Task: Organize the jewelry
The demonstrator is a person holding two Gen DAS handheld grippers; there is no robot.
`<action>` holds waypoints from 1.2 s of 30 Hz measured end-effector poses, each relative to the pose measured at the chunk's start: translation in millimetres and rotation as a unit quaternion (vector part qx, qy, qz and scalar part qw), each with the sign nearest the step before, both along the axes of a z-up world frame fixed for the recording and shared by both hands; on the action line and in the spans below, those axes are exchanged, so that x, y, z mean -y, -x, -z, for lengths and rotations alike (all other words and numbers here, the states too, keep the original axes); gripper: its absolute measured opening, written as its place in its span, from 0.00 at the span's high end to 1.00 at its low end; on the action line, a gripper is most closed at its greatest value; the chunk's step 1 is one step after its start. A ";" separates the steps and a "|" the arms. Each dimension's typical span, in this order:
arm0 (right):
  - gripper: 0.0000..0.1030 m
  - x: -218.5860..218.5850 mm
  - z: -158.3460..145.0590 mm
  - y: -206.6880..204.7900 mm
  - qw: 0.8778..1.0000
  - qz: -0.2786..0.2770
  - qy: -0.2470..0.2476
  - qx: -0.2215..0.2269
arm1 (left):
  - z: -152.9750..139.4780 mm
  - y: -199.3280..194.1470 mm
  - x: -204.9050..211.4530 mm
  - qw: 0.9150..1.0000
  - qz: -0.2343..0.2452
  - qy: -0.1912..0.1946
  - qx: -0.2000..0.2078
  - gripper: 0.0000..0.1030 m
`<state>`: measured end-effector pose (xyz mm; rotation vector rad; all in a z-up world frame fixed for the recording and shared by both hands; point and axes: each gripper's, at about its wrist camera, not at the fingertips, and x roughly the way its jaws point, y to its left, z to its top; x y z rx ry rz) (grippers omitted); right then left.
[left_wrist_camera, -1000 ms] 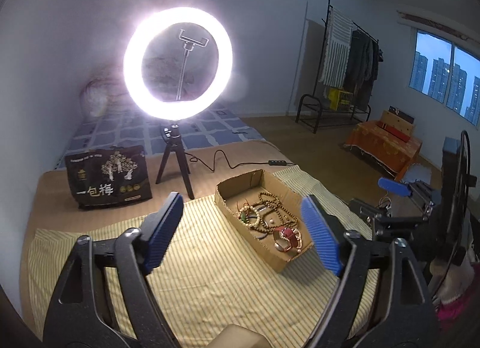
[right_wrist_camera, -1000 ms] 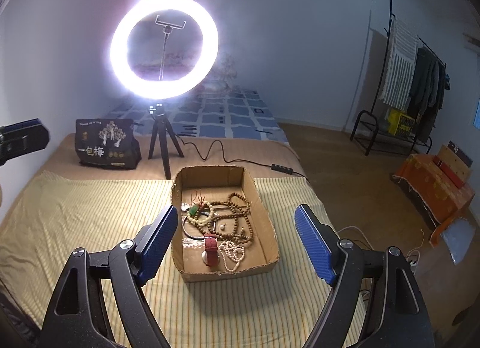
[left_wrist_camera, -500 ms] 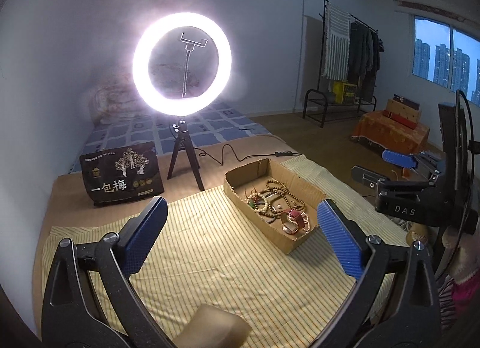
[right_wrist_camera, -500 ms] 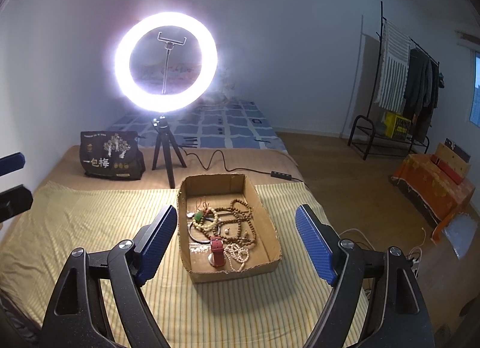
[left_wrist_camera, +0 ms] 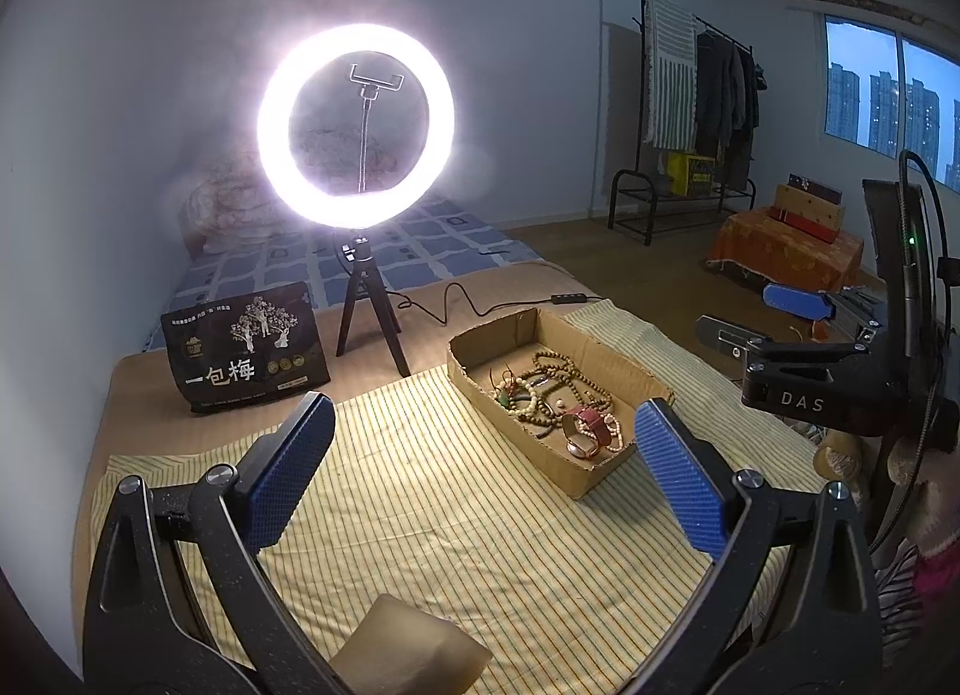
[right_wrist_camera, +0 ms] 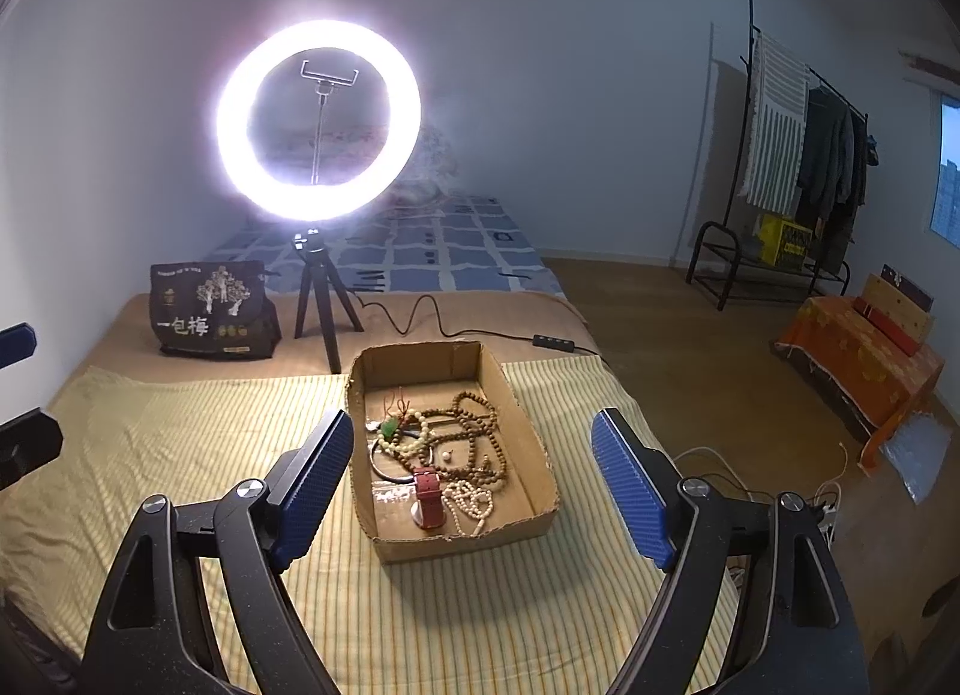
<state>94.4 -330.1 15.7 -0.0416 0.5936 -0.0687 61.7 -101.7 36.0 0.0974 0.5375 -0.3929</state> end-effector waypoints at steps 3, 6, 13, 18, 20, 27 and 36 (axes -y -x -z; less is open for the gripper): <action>0.21 0.8 0.3 -1.1 1.000 0.001 0.000 -0.001 | 0.1 0.0 0.1 1.000 0.000 -0.001 0.000 0.01; 0.21 1.2 0.8 -1.4 1.000 0.003 0.001 -0.001 | -0.1 0.1 0.0 1.000 0.001 -0.001 0.000 0.01; 0.21 2.0 1.5 -1.3 1.000 0.004 0.001 -0.001 | -1.0 0.0 0.3 1.000 0.001 -0.001 0.002 0.01; 0.20 2.2 1.6 -1.4 1.000 0.005 0.001 -0.001 | -3.2 -0.2 -0.7 1.000 -0.001 -0.002 0.002 0.01; 0.21 2.3 1.7 -1.4 1.000 0.004 0.001 -0.001 | -3.6 -0.6 -0.5 1.000 0.000 -0.003 0.002 0.01; 0.20 2.1 1.9 -0.6 1.000 0.005 0.002 -0.001 | -3.3 -0.1 -0.4 1.000 -0.002 -0.005 0.003 0.01; 0.21 1.8 2.4 0.9 1.000 0.003 0.003 -0.002 | -2.2 1.3 0.1 1.000 0.000 -0.003 0.002 0.01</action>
